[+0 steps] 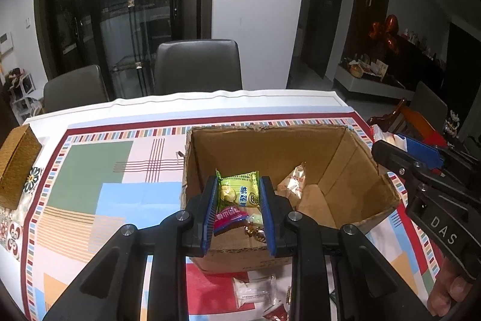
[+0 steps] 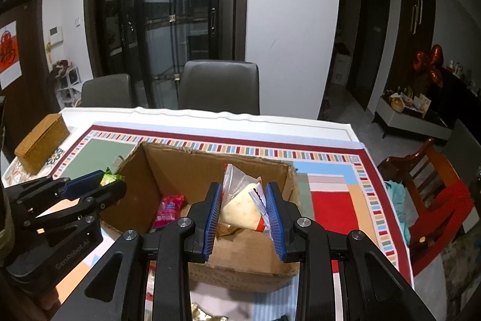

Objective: Organize snacks
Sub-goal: 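Open the left tool over the box while the right tool releases the bread packet, then move both tools back toward the remaining snacks on the table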

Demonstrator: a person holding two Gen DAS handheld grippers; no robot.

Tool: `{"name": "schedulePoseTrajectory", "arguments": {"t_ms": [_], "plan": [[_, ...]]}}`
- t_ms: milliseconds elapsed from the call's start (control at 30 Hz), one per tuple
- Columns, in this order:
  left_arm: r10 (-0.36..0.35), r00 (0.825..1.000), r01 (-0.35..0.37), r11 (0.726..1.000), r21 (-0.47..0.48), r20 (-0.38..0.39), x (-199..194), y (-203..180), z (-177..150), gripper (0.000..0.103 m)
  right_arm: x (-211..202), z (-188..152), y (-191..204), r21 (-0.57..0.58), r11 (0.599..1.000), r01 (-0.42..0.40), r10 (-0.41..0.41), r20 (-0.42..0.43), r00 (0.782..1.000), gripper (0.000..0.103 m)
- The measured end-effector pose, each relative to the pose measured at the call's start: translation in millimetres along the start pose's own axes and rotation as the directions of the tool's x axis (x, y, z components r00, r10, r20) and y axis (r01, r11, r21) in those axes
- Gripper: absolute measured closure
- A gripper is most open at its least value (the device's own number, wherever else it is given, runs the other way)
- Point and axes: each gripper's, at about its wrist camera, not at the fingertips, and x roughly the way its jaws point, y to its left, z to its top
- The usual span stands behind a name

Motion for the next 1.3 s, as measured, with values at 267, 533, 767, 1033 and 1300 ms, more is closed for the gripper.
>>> {"name": "schedulePoseTrajectory", "arguments": {"t_ms": [267, 533, 767, 1033, 1300], "plan": [[-0.005, 1.000, 0.005, 1.000, -0.009, -0.014, 5, 1, -1, 0.064, 11, 1, 0, 0.000, 1.000, -0.027, 0.027, -0.015, 1.000, 0.065], [0.023, 1.000, -0.023, 0.999, -0.024, 0.003, 0, 4, -2, 0.027, 2, 4, -3, 0.012, 1.000, 0.004, -0.004, 0.025, 1.000, 0.024], [0.048, 0.999, -0.048, 0.998, -0.029, 0.016, -8, 4, -1, 0.017, -5, 4, -3, 0.003, 1.000, 0.026, -0.026, 0.040, 0.999, 0.024], [0.064, 0.998, -0.063, 0.998, -0.027, 0.025, -20, 3, -1, 0.016, -15, 4, -5, 0.005, 1.000, 0.031, -0.031, 0.054, 0.998, 0.024], [0.066, 0.997, -0.065, 0.998, -0.025, 0.034, -33, -3, -3, 0.016, -26, 0, -9, 0.012, 0.999, 0.031, -0.031, 0.062, 0.998, 0.024]]}}
